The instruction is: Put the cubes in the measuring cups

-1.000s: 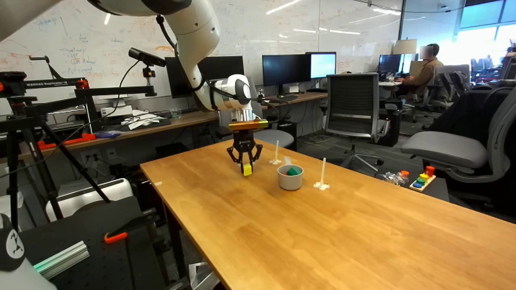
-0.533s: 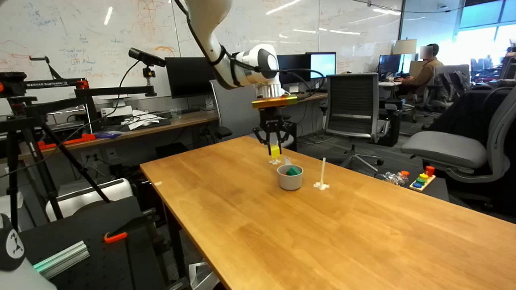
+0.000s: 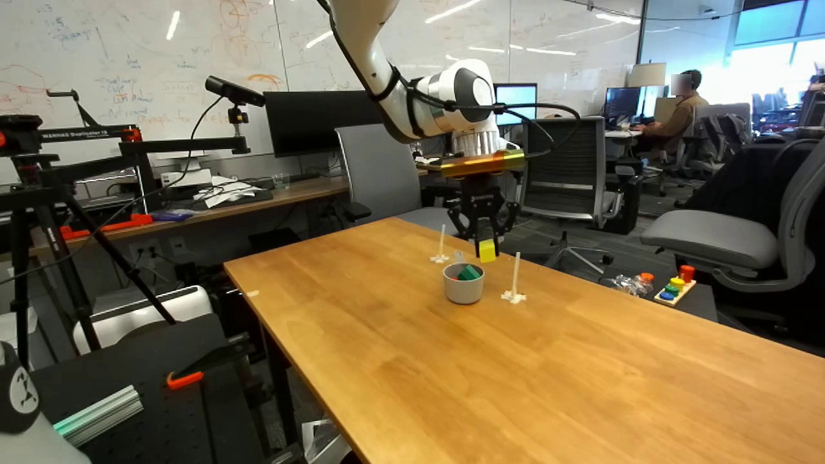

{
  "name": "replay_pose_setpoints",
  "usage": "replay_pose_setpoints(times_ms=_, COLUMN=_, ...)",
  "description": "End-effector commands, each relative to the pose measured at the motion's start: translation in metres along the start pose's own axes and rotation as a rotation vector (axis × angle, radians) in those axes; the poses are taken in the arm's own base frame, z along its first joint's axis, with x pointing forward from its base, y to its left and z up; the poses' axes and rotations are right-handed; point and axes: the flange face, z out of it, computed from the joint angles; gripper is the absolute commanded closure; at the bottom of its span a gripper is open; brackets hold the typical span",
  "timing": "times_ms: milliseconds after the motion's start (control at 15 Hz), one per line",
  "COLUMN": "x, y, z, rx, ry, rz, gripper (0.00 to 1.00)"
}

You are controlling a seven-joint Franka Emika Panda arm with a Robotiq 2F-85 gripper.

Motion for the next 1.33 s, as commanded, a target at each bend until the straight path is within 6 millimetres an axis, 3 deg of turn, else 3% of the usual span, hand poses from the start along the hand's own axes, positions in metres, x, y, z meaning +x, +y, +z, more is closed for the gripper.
replay_pose_setpoints(times_ms=0, x=0.007, y=-0.01, z=0.005, rx=0.002, ry=0.007, rz=0.048, gripper=0.85)
replay_pose_setpoints(times_ms=1267, x=0.04, y=-0.062, z=0.011, rx=-0.025, ry=-0.023, rz=0.036, gripper=0.85)
